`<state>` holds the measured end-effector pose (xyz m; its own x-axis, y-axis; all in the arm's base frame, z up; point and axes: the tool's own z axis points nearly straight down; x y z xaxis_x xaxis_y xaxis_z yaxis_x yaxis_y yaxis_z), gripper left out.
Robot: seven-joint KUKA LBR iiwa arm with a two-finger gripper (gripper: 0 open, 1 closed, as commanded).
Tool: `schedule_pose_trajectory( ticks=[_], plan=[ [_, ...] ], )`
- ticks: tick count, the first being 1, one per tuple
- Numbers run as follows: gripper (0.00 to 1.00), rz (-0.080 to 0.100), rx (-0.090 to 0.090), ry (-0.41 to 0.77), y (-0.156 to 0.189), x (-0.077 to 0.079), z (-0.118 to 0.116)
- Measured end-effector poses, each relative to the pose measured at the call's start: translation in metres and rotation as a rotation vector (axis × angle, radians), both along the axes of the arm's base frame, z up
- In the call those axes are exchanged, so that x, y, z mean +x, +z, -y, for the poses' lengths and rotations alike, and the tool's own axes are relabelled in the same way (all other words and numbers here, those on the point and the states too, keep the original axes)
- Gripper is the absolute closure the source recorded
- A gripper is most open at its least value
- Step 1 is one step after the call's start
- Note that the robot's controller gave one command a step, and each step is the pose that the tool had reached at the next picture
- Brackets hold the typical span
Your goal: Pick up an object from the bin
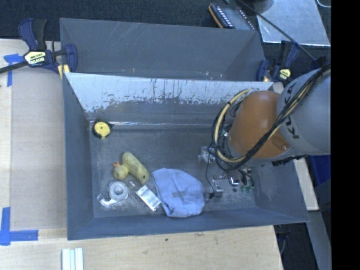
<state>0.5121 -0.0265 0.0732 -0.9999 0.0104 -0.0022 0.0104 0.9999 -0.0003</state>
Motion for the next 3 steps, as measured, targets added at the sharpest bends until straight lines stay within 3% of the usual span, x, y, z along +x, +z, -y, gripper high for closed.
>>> schedule_pose_trajectory(
  ticks=[1,2,3],
  plan=[
    [0.00,0.006,0.000,-0.043,-0.0015,0.0040,-0.0020],
    [0.00,0.007,-0.001,0.236,0.0045,0.0040,-0.0060],
    [0.00,0.005,-0.001,0.250,-0.0008,0.0029,-0.0080]
  ],
)
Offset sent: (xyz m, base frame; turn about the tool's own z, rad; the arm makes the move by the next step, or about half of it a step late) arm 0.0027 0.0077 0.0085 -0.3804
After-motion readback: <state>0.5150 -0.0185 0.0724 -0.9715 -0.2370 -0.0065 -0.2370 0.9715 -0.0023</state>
